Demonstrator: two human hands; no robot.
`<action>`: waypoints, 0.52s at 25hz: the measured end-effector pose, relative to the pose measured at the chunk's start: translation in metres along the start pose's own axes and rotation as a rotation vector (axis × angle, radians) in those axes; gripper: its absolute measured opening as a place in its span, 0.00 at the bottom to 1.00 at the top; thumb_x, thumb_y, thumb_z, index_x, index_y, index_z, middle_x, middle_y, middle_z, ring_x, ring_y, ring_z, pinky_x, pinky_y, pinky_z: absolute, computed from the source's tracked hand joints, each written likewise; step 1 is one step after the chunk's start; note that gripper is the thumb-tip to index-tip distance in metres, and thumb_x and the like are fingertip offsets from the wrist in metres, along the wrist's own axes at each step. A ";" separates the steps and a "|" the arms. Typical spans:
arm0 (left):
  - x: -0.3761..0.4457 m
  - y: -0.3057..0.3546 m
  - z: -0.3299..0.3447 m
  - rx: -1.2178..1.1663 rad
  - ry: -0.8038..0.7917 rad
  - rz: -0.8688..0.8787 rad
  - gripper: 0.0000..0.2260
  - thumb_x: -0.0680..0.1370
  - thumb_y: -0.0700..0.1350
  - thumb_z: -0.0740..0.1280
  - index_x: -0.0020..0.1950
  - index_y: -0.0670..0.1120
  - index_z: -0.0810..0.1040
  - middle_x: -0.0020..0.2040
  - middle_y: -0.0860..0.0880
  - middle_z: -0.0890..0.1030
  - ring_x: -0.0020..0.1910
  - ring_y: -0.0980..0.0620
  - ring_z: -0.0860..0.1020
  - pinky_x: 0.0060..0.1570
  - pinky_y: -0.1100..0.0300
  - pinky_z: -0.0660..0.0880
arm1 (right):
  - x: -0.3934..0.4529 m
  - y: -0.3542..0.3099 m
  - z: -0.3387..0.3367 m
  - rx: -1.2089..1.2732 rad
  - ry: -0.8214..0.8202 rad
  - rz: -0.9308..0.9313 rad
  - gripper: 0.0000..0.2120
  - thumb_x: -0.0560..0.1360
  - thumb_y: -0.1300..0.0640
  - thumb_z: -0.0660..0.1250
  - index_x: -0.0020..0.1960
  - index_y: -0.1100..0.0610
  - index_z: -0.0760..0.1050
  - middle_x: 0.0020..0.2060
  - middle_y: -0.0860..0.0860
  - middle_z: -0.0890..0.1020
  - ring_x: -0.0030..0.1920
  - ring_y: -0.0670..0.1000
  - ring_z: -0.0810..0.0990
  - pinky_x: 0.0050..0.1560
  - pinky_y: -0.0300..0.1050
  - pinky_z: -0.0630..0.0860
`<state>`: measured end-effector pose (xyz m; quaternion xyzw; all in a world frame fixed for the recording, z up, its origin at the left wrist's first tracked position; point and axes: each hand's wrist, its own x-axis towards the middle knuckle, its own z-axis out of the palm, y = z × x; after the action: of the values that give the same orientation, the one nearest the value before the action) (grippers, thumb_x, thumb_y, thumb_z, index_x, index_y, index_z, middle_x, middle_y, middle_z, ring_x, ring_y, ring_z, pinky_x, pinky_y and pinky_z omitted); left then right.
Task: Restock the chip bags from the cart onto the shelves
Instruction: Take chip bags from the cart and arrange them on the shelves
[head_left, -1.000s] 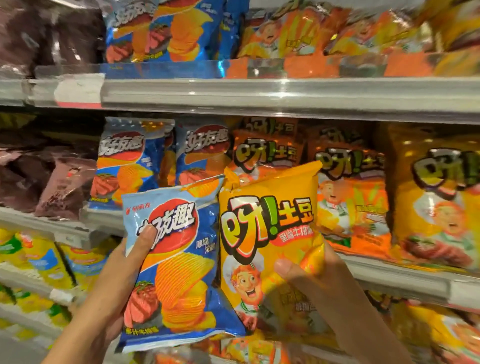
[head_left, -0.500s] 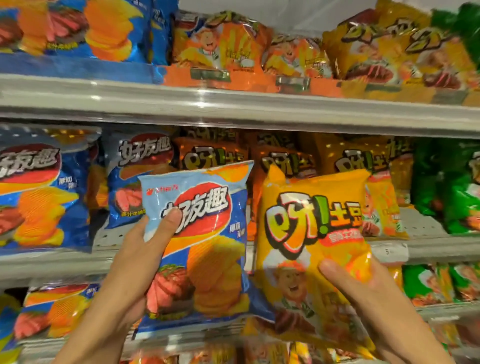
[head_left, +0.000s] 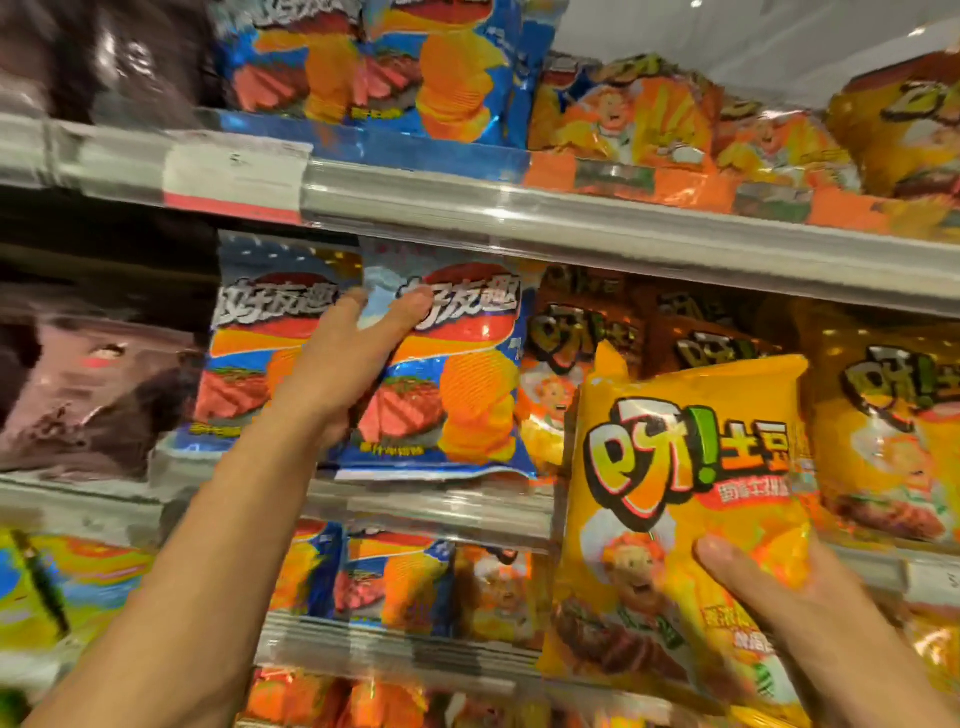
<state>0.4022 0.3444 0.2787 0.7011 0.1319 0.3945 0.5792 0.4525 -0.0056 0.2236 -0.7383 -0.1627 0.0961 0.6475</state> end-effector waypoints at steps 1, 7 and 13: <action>0.005 -0.001 0.000 0.043 0.025 0.012 0.17 0.74 0.61 0.72 0.53 0.49 0.79 0.44 0.55 0.83 0.41 0.59 0.80 0.40 0.65 0.73 | 0.002 0.000 0.004 0.002 -0.011 -0.005 0.27 0.59 0.44 0.77 0.57 0.47 0.81 0.48 0.49 0.89 0.47 0.51 0.89 0.52 0.54 0.78; 0.006 -0.014 0.004 0.208 0.010 0.142 0.14 0.77 0.55 0.71 0.41 0.46 0.78 0.35 0.45 0.79 0.31 0.62 0.74 0.33 0.65 0.71 | 0.007 -0.005 0.017 -0.014 -0.021 0.001 0.36 0.54 0.32 0.80 0.59 0.42 0.78 0.47 0.45 0.89 0.47 0.47 0.88 0.56 0.55 0.78; 0.010 -0.006 0.013 0.541 0.103 0.348 0.17 0.76 0.57 0.72 0.38 0.51 0.68 0.37 0.54 0.70 0.42 0.50 0.71 0.37 0.64 0.59 | 0.008 -0.009 0.021 -0.033 -0.053 0.004 0.36 0.43 0.26 0.79 0.50 0.34 0.80 0.45 0.44 0.89 0.43 0.46 0.88 0.48 0.50 0.78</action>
<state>0.4190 0.3435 0.2768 0.8209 0.1392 0.4730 0.2882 0.4516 0.0174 0.2305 -0.7463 -0.1799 0.1145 0.6305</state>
